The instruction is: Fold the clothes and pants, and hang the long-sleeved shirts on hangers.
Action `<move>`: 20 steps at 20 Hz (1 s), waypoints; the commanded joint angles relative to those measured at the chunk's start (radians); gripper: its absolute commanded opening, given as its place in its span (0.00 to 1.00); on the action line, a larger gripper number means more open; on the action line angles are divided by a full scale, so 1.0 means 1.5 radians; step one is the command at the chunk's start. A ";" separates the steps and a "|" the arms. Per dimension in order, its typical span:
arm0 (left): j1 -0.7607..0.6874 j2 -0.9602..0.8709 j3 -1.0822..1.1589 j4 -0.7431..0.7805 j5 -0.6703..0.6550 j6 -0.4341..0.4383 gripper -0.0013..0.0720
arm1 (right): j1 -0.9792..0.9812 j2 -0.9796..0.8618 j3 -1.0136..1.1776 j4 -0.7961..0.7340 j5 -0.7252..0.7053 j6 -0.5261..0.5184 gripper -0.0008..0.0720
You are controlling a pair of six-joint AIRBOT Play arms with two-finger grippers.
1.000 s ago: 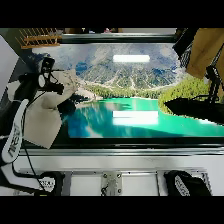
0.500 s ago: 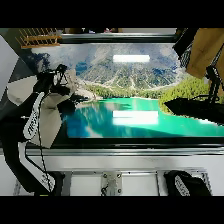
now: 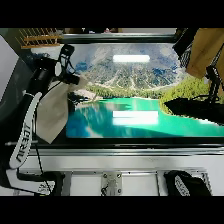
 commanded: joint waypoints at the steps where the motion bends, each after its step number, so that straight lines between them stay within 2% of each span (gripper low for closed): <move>1: -0.133 0.078 0.000 -0.134 -0.049 -0.008 0.02 | 0.001 -0.001 0.000 0.001 -0.001 0.001 0.04; 5: -0.299 0.065 0.000 -0.160 0.009 -0.008 0.02 | 0.001 -0.001 0.000 0.015 0.013 0.001 0.04; 7: -0.360 0.036 0.000 -0.147 0.025 -0.008 0.02 | 0.000 0.000 0.001 0.017 0.003 0.001 0.04; 8: -0.377 0.021 0.000 -0.142 0.025 -0.008 0.05 | -0.004 0.000 0.001 0.018 -0.007 0.001 0.04; 9: -0.385 0.006 0.000 -0.136 0.027 -0.008 0.58 | -0.010 0.000 0.001 0.017 -0.010 0.007 0.04; 10: -0.382 -0.004 0.001 -0.129 0.026 -0.010 0.99 | -0.022 0.000 0.001 0.018 -0.012 0.009 0.04; 11: -0.365 -0.009 0.001 -0.130 0.028 -0.010 0.96 | -0.034 0.000 0.001 0.017 -0.012 0.009 0.04; 13: -0.304 -0.010 0.001 -0.131 0.048 -0.022 0.96 | -0.058 0.000 0.001 0.017 -0.009 0.009 0.06; 14: -0.258 -0.010 0.001 -0.131 0.064 -0.039 0.95 | -0.068 0.000 0.001 0.017 -0.009 0.009 0.13; 16: -0.154 -0.022 0.001 -0.137 0.096 -0.078 0.95 | -0.079 -0.001 0.001 0.016 -0.010 0.009 0.81; 17: -0.100 -0.038 0.001 -0.145 0.106 -0.093 0.95 | -0.082 -0.002 0.001 0.015 -0.010 0.009 0.85; 20: 0.037 -0.106 0.002 -0.247 0.119 -0.096 0.95 | -0.082 -0.020 0.000 0.012 -0.010 0.011 0.85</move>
